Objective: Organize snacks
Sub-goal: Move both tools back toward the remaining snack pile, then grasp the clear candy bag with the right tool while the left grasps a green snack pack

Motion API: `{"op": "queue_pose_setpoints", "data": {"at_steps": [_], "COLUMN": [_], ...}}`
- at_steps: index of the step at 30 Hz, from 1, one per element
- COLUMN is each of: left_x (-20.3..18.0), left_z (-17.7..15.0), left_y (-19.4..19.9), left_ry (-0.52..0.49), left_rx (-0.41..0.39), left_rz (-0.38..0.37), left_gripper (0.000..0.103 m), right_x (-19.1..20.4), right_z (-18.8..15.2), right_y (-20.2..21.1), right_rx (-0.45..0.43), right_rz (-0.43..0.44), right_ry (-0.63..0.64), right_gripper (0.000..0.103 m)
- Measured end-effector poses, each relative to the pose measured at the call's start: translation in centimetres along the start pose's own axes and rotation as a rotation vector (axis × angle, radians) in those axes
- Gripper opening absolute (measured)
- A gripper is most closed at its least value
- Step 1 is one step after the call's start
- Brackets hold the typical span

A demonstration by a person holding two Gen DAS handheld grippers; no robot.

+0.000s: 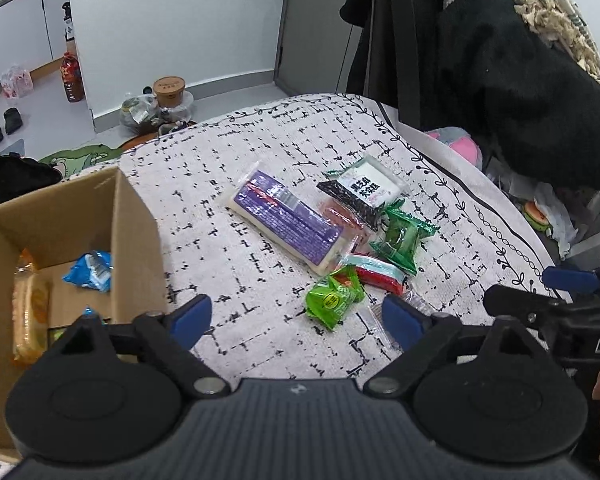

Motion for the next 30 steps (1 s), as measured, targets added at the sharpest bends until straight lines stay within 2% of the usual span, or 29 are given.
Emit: {"op": "queue_pose_setpoints", "data": {"at_steps": [11, 15, 17, 26, 30], "left_x": [-1.1, -1.1, -1.0, 0.0, 0.0], "left_z": [0.4, 0.3, 0.3, 0.4, 0.4], "left_y": [-3.6, -4.2, -4.5, -6.0, -6.2], "left_ry": [0.006, 0.007, 0.011, 0.056, 0.058], "left_rx": [0.043, 0.053, 0.055, 0.08, 0.085], "left_rz": [-0.01, -0.004, -0.001, 0.014, 0.011], "left_gripper": [0.067, 0.063, 0.059, 0.053, 0.053], "right_x": [-0.4, -0.2, 0.0, 0.3, 0.6], "right_z": [0.1, -0.3, -0.5, -1.0, -1.4], "right_y": [-3.1, -4.9, -5.6, -8.0, -8.6], "right_rx": [0.053, 0.091, 0.103, 0.153, 0.165], "right_rz": [0.046, 0.05, 0.056, 0.064, 0.034], "right_ry": [-0.038, -0.049, -0.052, -0.061, -0.027], "right_gripper": [0.09, 0.085, 0.083, 0.077, 0.073]}}
Point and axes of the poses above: each gripper's, at about its wrist camera, not at the fingertips, and y roughly against the way its jaws point, x to its left, z to its top, the point moved 5 cm from there along -y, roughly the way its jaws point, and after that the axes turned 4 degrees about x, right-handed, at the moved point
